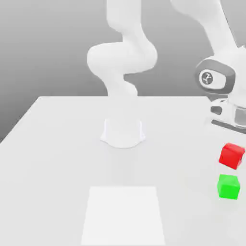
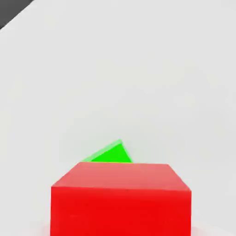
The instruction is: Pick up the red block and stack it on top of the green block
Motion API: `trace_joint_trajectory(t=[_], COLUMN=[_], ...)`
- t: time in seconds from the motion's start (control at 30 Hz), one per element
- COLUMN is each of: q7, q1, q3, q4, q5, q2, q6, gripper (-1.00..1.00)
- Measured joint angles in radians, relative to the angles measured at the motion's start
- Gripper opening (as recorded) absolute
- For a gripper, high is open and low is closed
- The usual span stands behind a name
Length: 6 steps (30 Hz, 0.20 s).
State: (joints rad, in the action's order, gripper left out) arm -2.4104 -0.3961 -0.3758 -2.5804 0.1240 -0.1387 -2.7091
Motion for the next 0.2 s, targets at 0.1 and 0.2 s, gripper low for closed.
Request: trace_joint_trajectory(t=[0.1,0.2], q7=[-0.068,-0.068], q1=[-0.036,-0.036], q3=[0.053,0.053], q4=[0.009,0.009], q5=[0.088,0.088], q2=[-0.094,-0.094], q6=[-0.078,-0.078], gripper=[1.00,1.00])
